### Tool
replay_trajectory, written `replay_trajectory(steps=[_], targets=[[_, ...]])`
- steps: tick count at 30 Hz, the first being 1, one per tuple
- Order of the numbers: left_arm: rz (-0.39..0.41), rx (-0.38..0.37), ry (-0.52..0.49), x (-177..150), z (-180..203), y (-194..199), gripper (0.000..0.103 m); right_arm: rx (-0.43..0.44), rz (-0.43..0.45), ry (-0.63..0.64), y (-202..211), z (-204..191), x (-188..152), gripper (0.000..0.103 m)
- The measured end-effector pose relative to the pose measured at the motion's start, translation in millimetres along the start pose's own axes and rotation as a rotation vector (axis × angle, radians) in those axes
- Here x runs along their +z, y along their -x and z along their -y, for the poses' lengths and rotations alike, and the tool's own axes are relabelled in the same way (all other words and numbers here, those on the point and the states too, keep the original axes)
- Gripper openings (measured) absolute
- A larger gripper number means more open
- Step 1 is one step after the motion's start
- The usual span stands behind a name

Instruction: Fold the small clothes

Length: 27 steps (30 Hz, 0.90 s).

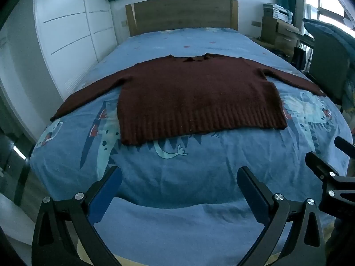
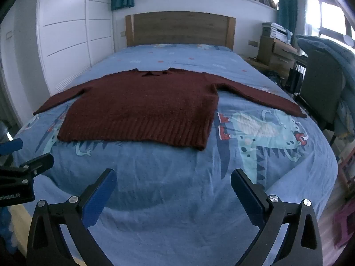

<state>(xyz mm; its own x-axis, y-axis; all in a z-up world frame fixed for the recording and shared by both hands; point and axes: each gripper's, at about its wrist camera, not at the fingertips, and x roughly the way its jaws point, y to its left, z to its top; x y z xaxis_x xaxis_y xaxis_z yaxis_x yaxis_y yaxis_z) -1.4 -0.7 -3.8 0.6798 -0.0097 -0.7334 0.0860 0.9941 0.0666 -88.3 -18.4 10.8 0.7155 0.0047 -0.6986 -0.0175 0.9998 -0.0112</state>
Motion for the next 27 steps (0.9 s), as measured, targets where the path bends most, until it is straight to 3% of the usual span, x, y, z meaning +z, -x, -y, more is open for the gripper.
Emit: replay_trajectory(steps=[27], targets=[[-0.005, -0.008, 0.0, 0.4, 3.3, 0.4, 0.102, -0.004, 0.001, -0.005, 1.4, -2.5, -0.1, 0.103]])
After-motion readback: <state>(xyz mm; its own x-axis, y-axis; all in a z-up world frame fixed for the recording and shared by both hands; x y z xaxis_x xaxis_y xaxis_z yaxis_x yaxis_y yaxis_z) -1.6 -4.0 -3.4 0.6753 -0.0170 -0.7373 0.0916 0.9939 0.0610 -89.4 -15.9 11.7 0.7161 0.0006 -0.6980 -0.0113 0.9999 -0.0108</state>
